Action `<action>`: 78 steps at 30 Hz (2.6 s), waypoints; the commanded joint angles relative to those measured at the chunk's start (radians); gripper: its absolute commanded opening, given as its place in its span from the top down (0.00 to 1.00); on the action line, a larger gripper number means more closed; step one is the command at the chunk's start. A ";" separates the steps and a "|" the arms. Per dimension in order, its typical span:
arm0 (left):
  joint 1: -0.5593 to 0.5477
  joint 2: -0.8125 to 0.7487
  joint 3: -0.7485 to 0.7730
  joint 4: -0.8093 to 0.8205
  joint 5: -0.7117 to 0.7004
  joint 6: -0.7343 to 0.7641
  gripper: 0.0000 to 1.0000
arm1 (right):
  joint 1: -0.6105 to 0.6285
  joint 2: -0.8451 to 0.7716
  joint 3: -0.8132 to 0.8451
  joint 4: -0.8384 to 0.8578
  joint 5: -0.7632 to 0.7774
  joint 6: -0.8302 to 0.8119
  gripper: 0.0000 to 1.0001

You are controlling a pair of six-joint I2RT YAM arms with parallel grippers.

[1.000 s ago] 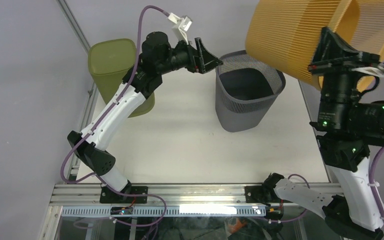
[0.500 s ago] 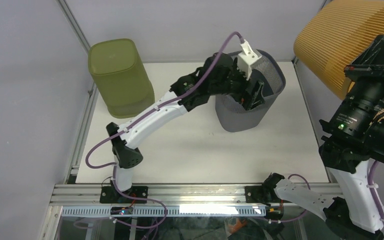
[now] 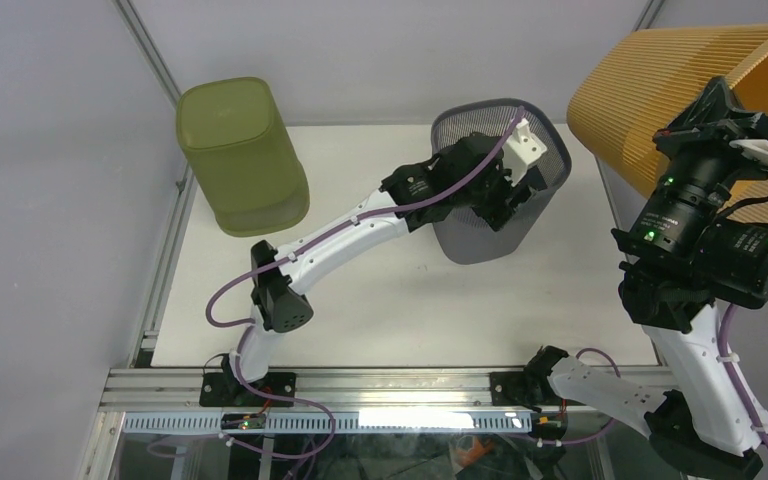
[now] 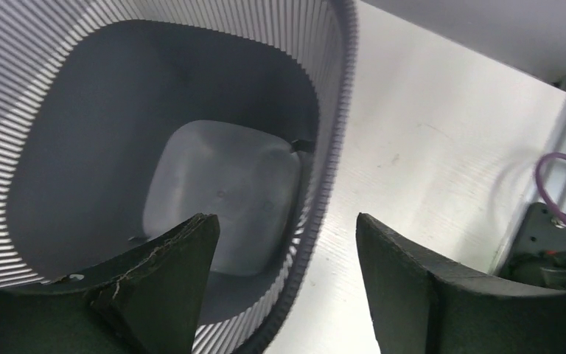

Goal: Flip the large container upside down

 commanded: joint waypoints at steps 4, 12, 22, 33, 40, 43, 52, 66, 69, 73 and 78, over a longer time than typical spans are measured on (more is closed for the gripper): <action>0.016 -0.051 -0.032 0.020 -0.131 0.045 0.52 | 0.001 -0.008 0.020 0.057 -0.103 0.023 1.00; 0.091 -0.085 -0.107 0.020 -0.212 0.025 1.00 | 0.001 -0.009 0.004 0.053 -0.099 0.032 1.00; 0.284 -0.156 -0.249 0.000 -0.317 -0.011 1.00 | 0.001 0.045 0.050 -0.292 -0.128 0.214 1.00; 0.477 -0.237 -0.371 -0.002 -0.385 -0.016 1.00 | -0.075 0.153 0.017 -0.618 -0.371 0.639 1.00; 0.522 -0.265 -0.387 0.000 -0.326 -0.048 1.00 | -0.455 0.213 -0.059 -0.661 -0.672 0.896 1.00; 0.521 -0.263 -0.367 -0.008 -0.308 -0.066 0.73 | -0.589 0.222 -0.154 -0.561 -1.116 1.255 1.00; 0.521 -0.286 -0.224 -0.043 -0.144 -0.156 0.18 | -0.749 0.267 -0.368 -0.215 -1.426 1.641 1.00; 0.520 -0.354 -0.162 -0.038 0.070 -0.241 0.13 | -0.793 0.279 -0.690 0.073 -1.502 1.887 1.00; 0.521 -0.359 -0.179 -0.037 0.102 -0.260 0.11 | -0.793 0.234 -0.664 -0.131 -1.467 1.760 1.00; 0.520 -0.372 -0.239 -0.037 0.153 -0.302 0.10 | -0.792 0.220 -0.658 -0.310 -1.458 1.651 1.00; 0.509 -0.408 -0.355 -0.036 0.171 -0.360 0.10 | -0.792 0.170 -0.645 -0.514 -1.375 1.475 0.71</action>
